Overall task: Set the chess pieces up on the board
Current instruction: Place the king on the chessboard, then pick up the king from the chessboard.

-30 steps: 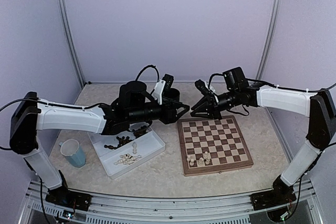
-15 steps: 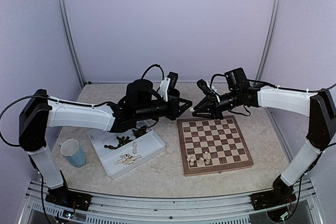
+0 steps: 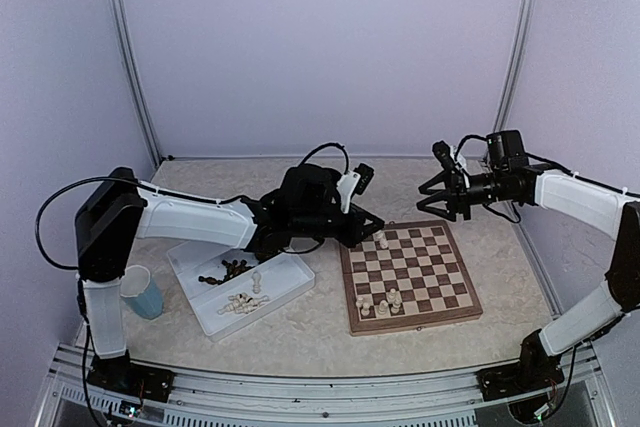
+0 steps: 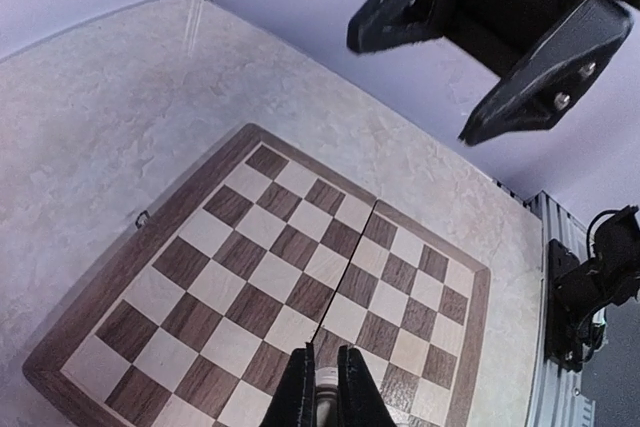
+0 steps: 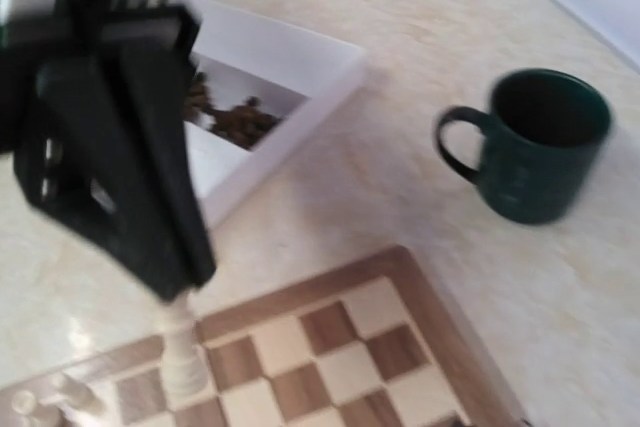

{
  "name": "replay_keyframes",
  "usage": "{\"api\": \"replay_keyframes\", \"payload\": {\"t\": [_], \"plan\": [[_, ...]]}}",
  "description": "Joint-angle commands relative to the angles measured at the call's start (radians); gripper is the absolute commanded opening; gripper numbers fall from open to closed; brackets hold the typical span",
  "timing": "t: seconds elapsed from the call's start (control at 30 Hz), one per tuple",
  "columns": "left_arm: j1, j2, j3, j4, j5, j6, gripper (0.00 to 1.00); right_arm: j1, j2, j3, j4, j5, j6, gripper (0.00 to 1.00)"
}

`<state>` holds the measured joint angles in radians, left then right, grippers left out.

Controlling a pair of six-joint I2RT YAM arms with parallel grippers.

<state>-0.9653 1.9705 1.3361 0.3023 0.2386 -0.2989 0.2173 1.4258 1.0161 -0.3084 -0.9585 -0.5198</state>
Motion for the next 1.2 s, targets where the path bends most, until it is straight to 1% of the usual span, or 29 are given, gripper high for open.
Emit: {"api": "replay_keyframes", "payload": {"t": [0.0,0.1,0.2,0.3,0.43,0.53,0.63,0.67,0.7,0.83,0.93,1.03,1.1,1.13,1.17], "plan": [[-0.023,0.112,0.152,-0.151,0.001,0.066,0.05,-0.035,-0.016,-0.020,0.002,0.035,-0.043,0.55],[-0.060,0.198,0.247,-0.260,-0.109,0.125,0.05,-0.035,-0.018,-0.030,0.014,0.052,-0.048,0.55],[-0.087,0.240,0.294,-0.299,-0.182,0.154,0.05,-0.035,-0.012,-0.033,0.017,0.063,-0.054,0.55],[-0.101,0.264,0.331,-0.360,-0.216,0.160,0.06,-0.035,-0.008,-0.035,0.013,0.074,-0.061,0.55],[-0.111,0.300,0.369,-0.409,-0.223,0.166,0.09,-0.035,-0.010,-0.036,0.013,0.084,-0.063,0.55],[-0.118,0.318,0.396,-0.438,-0.215,0.172,0.17,-0.035,-0.009,-0.038,0.015,0.091,-0.066,0.55],[-0.122,0.325,0.423,-0.466,-0.212,0.168,0.34,-0.035,-0.005,-0.037,0.013,0.101,-0.066,0.55],[-0.121,0.314,0.424,-0.469,-0.212,0.165,0.38,-0.035,-0.004,-0.034,0.010,0.104,-0.066,0.55],[-0.122,0.304,0.423,-0.469,-0.210,0.164,0.41,-0.035,-0.001,-0.030,0.005,0.108,-0.066,0.55],[-0.117,0.215,0.409,-0.476,-0.180,0.192,0.47,-0.035,0.006,-0.016,-0.028,0.125,-0.089,0.56],[-0.098,0.128,0.380,-0.512,-0.166,0.233,0.49,-0.023,0.026,0.002,-0.080,0.145,-0.130,0.55],[-0.045,0.016,0.319,-0.535,-0.227,0.249,0.52,0.032,0.064,0.022,-0.156,0.214,-0.187,0.54],[0.013,-0.054,0.274,-0.534,-0.230,0.226,0.54,0.088,0.074,0.021,-0.178,0.274,-0.214,0.54],[0.050,-0.100,0.252,-0.532,-0.205,0.214,0.55,0.119,0.076,0.019,-0.185,0.299,-0.226,0.54],[0.088,-0.135,0.224,-0.516,-0.174,0.205,0.75,0.144,0.079,0.019,-0.188,0.319,-0.235,0.54]]}}
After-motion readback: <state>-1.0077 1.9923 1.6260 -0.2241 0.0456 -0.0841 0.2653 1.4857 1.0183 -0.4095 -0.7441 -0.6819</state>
